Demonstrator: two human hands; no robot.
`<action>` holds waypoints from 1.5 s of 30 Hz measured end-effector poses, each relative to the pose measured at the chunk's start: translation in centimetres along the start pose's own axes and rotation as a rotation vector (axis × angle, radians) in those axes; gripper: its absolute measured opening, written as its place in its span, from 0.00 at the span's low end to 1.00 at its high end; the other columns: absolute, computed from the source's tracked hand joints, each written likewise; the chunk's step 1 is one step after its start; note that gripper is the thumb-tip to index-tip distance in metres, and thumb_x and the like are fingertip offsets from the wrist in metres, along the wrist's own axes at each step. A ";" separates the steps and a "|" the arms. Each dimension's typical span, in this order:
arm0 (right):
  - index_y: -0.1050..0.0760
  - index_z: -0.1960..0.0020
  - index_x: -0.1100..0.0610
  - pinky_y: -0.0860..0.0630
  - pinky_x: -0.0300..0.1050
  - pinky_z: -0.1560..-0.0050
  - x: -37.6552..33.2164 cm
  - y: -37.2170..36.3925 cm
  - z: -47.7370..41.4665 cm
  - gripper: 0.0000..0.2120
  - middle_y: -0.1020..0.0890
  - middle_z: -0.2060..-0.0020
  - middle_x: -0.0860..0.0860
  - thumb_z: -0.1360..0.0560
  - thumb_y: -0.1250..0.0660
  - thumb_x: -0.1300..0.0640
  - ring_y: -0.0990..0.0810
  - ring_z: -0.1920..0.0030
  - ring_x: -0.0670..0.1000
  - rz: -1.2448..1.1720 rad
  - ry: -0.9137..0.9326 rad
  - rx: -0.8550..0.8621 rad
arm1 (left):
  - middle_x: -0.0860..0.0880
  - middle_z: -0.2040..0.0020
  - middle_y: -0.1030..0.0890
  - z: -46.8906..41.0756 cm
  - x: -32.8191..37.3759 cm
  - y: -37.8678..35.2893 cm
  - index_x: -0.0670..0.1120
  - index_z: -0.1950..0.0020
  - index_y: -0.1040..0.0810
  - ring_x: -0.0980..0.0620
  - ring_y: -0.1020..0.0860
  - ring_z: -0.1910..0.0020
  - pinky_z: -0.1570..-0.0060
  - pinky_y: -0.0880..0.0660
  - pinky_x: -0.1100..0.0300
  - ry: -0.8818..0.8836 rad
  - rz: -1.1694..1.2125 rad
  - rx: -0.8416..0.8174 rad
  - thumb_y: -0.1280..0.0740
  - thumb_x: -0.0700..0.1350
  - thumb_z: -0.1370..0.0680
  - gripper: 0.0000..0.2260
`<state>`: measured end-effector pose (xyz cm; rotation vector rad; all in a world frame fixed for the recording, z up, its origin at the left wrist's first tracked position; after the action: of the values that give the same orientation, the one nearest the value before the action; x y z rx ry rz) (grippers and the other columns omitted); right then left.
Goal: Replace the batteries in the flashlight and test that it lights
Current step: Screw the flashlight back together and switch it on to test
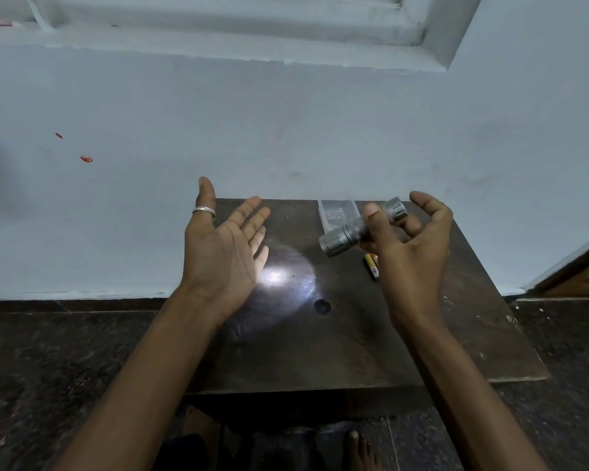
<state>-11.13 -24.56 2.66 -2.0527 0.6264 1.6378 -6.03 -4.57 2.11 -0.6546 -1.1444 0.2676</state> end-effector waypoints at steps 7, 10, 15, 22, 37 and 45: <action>0.25 0.44 0.52 0.16 0.60 0.50 0.2 -0.1 -0.2 0.16 0.16 0.53 0.52 0.28 0.24 0.51 0.14 0.51 0.59 -0.051 0.041 0.011 | 0.48 0.23 0.32 -0.1 -0.1 0.3 0.48 0.24 0.33 0.49 0.43 0.21 0.22 0.51 0.47 -0.021 -0.015 0.014 0.48 0.74 0.26 0.40; 0.27 0.44 0.60 0.18 0.62 0.46 0.1 0.0 -0.4 0.18 0.16 0.50 0.59 0.28 0.23 0.58 0.14 0.49 0.56 -0.130 0.049 0.029 | 0.48 0.24 0.31 0.0 -0.1 0.3 0.48 0.23 0.34 0.50 0.41 0.22 0.22 0.50 0.48 -0.030 -0.040 0.034 0.49 0.74 0.26 0.40; 0.30 0.44 0.62 0.18 0.51 0.45 -0.4 -0.1 -0.1 0.17 0.18 0.47 0.63 0.27 0.25 0.67 0.15 0.50 0.50 -0.176 0.102 0.028 | 0.48 0.24 0.31 0.1 -0.2 0.4 0.48 0.23 0.35 0.49 0.40 0.22 0.22 0.50 0.47 -0.039 -0.047 0.041 0.49 0.73 0.25 0.40; 0.29 0.43 0.65 0.19 0.43 0.45 -0.7 -0.2 -0.1 0.18 0.19 0.45 0.64 0.28 0.25 0.70 0.17 0.49 0.47 -0.172 0.114 0.054 | 0.48 0.24 0.31 0.1 -0.2 0.5 0.48 0.23 0.35 0.49 0.40 0.22 0.23 0.49 0.47 -0.031 -0.036 0.046 0.48 0.73 0.25 0.40; 0.33 0.40 0.55 0.17 0.44 0.55 -0.7 -0.2 -0.3 0.21 0.17 0.47 0.62 0.25 0.25 0.63 0.13 0.54 0.52 -0.321 -0.041 0.055 | 0.47 0.24 0.31 -0.1 -0.1 0.5 0.48 0.23 0.34 0.49 0.42 0.21 0.23 0.49 0.46 -0.007 0.019 0.042 0.46 0.73 0.25 0.39; 0.32 0.43 0.59 0.17 0.44 0.57 -0.9 -0.4 -0.2 0.17 0.16 0.54 0.62 0.24 0.26 0.60 0.14 0.57 0.50 -0.340 -0.047 0.026 | 0.47 0.26 0.29 -0.2 -0.2 0.8 0.47 0.25 0.31 0.49 0.40 0.22 0.23 0.48 0.46 0.000 0.033 0.051 0.44 0.74 0.27 0.40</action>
<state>-10.95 -24.31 3.54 -1.9668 0.2619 1.4655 -5.83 -4.10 1.41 -0.6293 -1.1237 0.3236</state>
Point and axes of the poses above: each hand's wrist, its own z-axis away from the middle knuckle, its own y-axis out of the back of the hand, x = y × z, the point moved 2 cm from there along -z, towards the middle knuckle
